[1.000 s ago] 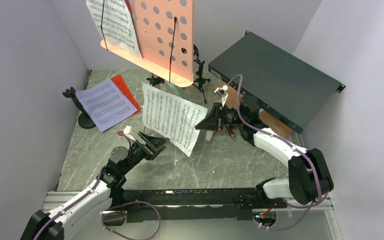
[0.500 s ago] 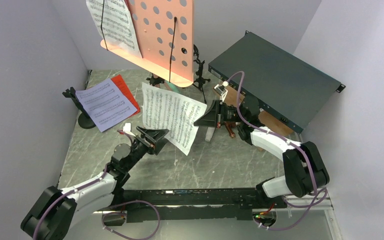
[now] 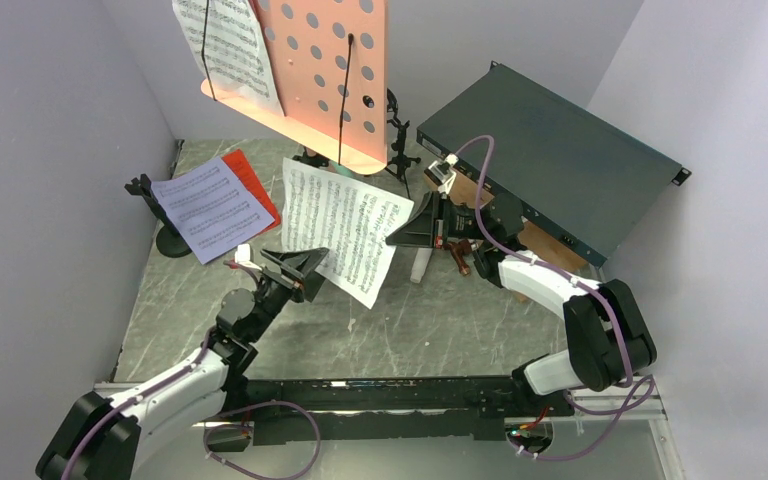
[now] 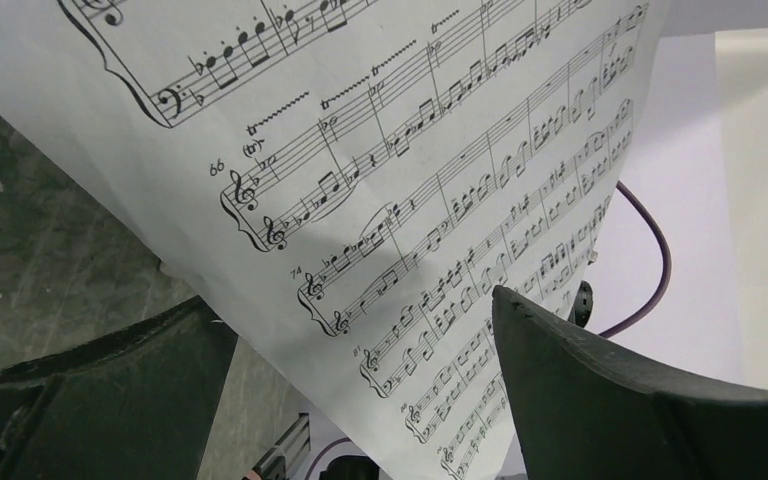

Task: Pack up the instrument practice props
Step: Place the sheet music at the center of the board.

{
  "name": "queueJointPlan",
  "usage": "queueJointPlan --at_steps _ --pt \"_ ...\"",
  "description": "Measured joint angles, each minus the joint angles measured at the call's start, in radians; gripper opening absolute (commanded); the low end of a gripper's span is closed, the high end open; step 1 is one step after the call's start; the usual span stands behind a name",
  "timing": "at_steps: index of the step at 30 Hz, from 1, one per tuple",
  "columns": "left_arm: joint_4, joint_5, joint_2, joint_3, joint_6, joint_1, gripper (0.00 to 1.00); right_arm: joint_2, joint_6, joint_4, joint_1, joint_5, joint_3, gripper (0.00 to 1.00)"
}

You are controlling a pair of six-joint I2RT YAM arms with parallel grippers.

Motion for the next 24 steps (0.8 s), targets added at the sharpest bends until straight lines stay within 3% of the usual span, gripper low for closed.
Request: queueJointPlan --at_steps 6,12,19,24 --pt "0.027 -0.023 0.044 0.002 -0.021 0.000 0.78 0.000 -0.022 -0.023 0.002 0.000 0.000 0.00" --pt "0.041 -0.045 0.051 0.002 -0.050 0.000 0.67 -0.001 -0.130 -0.122 0.002 -0.001 -0.001 0.00" --pt "0.040 -0.067 0.005 0.002 -0.056 0.000 0.66 -0.008 -0.216 -0.194 0.002 0.000 -0.002 0.00" --pt "-0.068 -0.081 -0.097 0.029 -0.010 0.000 0.65 -0.009 -0.248 -0.232 0.002 0.003 -0.002 0.00"
